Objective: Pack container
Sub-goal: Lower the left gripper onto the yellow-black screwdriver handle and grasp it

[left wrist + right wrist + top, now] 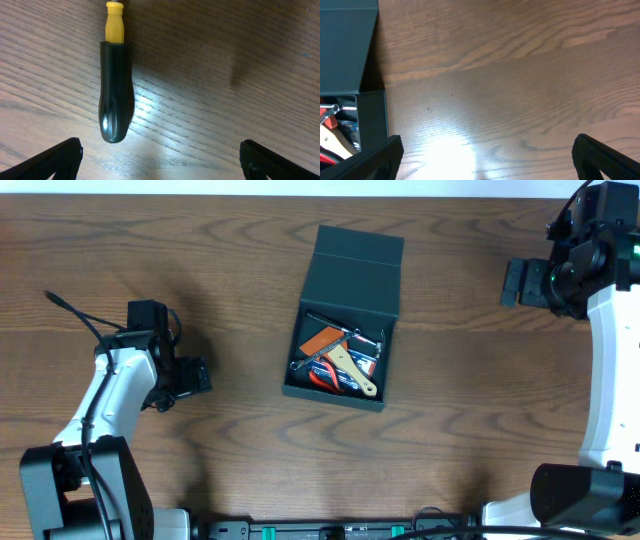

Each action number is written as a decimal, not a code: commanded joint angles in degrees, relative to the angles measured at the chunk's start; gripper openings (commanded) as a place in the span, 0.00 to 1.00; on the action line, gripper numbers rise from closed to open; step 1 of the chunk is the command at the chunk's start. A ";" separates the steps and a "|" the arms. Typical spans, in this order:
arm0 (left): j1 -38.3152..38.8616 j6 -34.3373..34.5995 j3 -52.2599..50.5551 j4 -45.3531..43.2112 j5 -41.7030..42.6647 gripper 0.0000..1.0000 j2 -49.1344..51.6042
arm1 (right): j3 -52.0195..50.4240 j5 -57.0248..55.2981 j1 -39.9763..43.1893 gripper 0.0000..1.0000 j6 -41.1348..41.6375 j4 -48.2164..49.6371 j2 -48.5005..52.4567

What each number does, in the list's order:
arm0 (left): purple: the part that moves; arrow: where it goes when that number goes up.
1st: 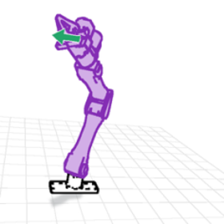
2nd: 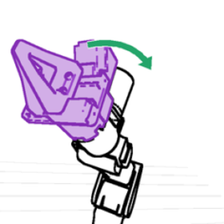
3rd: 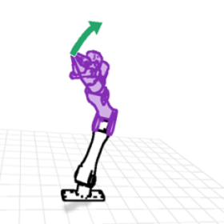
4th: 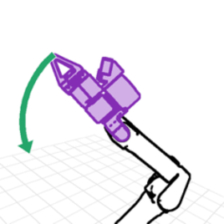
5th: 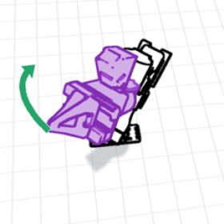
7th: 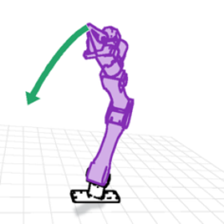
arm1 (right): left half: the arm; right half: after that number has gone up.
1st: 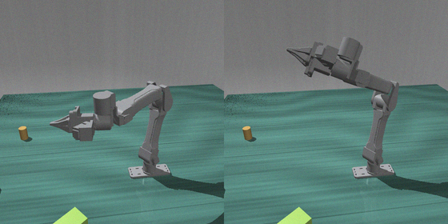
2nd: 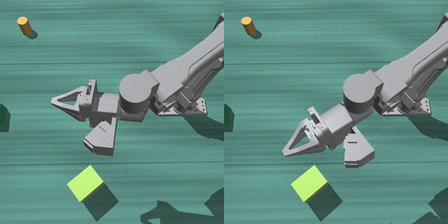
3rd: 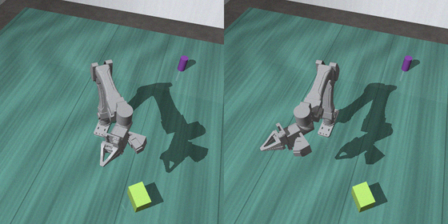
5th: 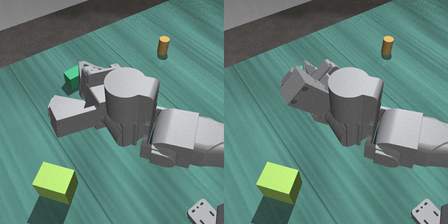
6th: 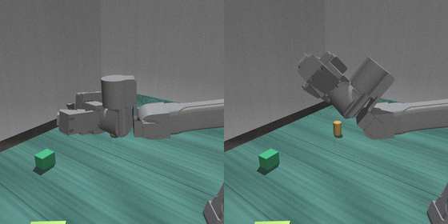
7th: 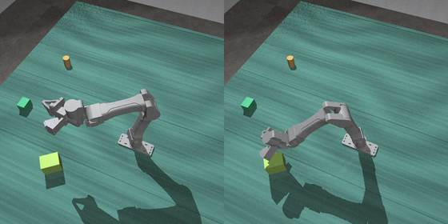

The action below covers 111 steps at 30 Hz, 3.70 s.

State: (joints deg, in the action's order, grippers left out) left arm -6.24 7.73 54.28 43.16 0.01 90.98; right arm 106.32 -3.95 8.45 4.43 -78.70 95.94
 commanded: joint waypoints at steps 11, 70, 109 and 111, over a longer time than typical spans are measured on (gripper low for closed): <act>-0.22 0.70 -0.13 1.33 -0.66 0.99 0.31 | -0.31 -0.55 0.48 0.99 -0.92 -0.42 0.07; -4.46 -2.73 -0.17 -5.70 0.90 0.60 13.70 | -0.31 -0.55 0.48 0.99 -1.75 -3.19 0.07; -4.28 -2.47 0.50 -5.03 1.09 0.06 12.98 | -0.31 -0.52 0.48 0.99 -1.75 -3.37 0.07; -4.04 -2.49 1.25 -4.13 1.09 0.06 12.22 | -0.31 -0.52 0.48 0.99 -1.73 -3.37 0.07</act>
State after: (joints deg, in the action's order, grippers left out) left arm -10.55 5.13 56.18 37.71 2.59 101.51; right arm 106.32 -4.10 8.45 3.57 -81.95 95.94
